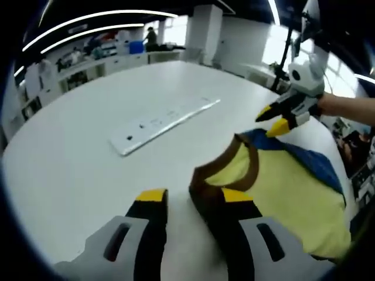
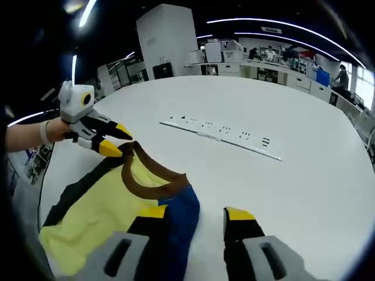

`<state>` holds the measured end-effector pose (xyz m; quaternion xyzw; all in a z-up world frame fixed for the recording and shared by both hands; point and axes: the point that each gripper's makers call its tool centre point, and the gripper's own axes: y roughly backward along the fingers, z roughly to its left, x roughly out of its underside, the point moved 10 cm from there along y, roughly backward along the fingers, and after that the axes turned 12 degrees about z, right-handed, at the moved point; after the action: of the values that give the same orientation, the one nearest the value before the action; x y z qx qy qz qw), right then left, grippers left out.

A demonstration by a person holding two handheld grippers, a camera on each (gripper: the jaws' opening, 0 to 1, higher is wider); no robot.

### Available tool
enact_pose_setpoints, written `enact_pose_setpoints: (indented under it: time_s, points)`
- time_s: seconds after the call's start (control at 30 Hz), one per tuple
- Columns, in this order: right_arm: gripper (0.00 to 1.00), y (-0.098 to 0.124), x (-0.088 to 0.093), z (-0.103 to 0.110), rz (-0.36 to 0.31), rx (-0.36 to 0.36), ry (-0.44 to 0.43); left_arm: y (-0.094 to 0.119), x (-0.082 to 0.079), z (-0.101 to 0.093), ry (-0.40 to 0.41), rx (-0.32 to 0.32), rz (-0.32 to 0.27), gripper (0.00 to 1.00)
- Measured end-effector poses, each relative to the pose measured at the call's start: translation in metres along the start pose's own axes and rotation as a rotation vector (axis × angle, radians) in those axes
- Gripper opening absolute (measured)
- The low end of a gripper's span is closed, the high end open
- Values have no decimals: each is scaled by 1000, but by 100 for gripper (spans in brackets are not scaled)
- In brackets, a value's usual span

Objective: Fold the garment on the visible template until the final outline fits inside the template.

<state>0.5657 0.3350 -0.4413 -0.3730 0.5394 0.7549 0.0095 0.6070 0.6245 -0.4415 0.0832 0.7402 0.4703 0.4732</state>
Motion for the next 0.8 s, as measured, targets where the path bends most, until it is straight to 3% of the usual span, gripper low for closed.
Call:
enact_pose_setpoints:
  time_s: [0.2,0.3,0.47,0.8]
  points:
    - [71,8,-3,6,-15,-2,15,9,-6,-5,-51,25,-15,62]
    - [77,12,-3,10,-14,3,26,14,-7,-10,-71,51,-17,70]
    - [80,19,-2,15,-7,11,41,25,-10,-17,-96,60,-26,75]
    - [75,41,4,30,-27,18,33,53,-13,-28,-100,57,-74,71]
